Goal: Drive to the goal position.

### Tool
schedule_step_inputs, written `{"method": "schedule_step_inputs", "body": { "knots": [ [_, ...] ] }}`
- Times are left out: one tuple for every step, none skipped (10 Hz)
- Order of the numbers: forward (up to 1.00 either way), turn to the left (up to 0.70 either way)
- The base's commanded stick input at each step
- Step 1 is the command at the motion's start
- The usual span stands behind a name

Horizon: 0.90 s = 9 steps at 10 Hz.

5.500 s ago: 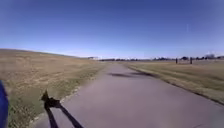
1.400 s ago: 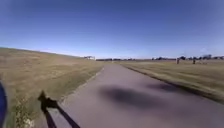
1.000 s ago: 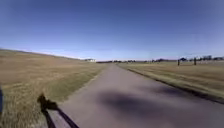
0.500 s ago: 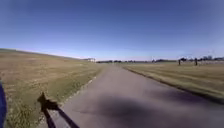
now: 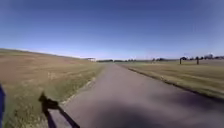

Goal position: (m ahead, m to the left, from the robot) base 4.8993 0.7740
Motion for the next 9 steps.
{"method": "schedule_step_inputs", "body": {
  "knots": [
    [0.7, 0.0],
    [0.7, 0.0],
    [0.7, 0.0],
    [0.7, 0.0],
    [0.7, 0.0],
    [0.7, 0.0],
    [0.7, 0.0],
    [0.7, 0.0],
    [0.7, 0.0]
  ]
}}
